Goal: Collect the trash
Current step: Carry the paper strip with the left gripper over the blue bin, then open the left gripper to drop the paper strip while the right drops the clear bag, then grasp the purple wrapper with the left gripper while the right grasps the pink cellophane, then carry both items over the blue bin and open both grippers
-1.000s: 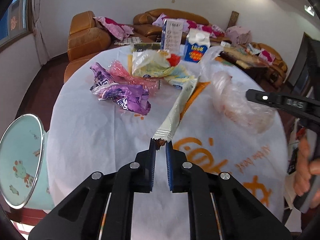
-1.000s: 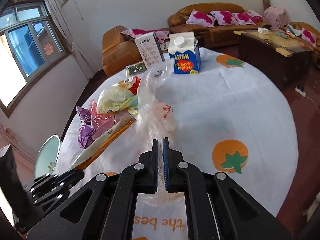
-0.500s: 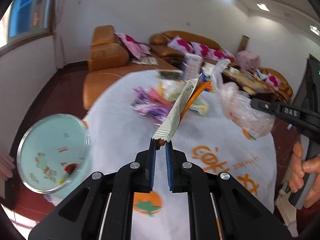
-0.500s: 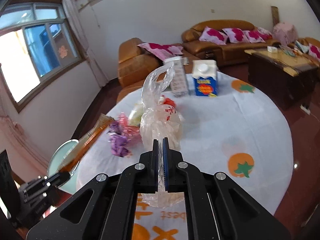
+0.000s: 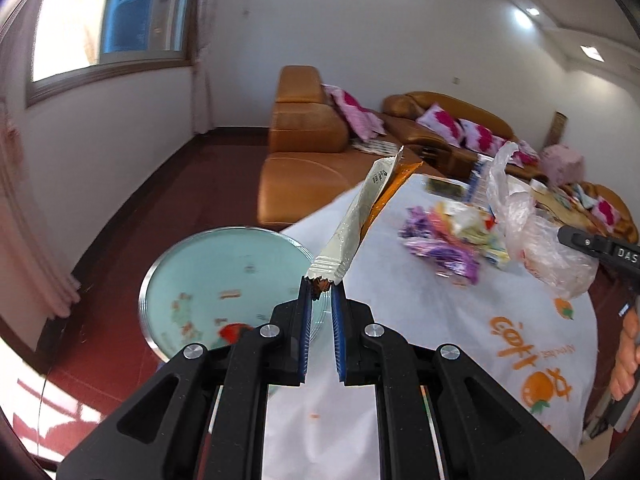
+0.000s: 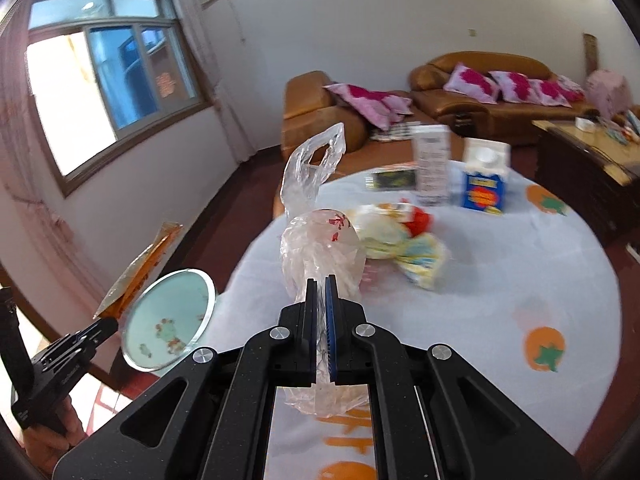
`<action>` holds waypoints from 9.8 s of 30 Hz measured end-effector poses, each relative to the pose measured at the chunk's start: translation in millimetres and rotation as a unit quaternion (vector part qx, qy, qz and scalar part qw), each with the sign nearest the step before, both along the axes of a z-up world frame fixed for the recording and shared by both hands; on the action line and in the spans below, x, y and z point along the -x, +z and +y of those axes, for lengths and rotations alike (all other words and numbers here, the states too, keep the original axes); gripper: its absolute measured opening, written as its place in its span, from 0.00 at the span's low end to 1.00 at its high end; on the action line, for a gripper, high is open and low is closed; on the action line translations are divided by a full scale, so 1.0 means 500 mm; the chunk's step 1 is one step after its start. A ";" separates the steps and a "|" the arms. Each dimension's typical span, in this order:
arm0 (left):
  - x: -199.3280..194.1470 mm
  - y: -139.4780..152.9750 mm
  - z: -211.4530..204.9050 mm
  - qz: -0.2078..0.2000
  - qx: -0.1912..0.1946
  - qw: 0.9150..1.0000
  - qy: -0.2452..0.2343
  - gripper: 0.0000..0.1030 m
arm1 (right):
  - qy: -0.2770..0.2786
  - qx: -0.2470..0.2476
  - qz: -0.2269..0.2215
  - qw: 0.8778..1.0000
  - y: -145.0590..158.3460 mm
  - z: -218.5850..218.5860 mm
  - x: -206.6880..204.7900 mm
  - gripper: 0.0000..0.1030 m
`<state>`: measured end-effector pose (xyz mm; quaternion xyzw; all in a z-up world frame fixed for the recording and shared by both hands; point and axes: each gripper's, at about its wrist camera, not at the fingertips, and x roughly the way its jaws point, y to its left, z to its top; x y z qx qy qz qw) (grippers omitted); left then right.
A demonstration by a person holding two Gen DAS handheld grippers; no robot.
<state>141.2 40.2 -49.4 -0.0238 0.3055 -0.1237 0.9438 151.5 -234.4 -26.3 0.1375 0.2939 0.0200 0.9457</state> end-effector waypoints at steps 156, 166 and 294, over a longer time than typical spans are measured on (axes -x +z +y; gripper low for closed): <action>-0.232 -0.128 -0.433 0.105 -0.021 0.994 -0.021 0.55 | -0.117 -0.002 0.097 0.988 -0.180 -0.220 -0.072 0.66; -0.209 -0.137 -0.394 0.099 -0.051 0.993 -0.047 0.18 | -0.080 0.004 0.087 0.993 -0.164 -0.171 -0.107 0.66; -0.148 -0.152 0.136 0.111 -0.028 0.981 0.156 0.19 | 0.142 0.014 0.132 0.981 -0.160 0.450 -0.293 0.43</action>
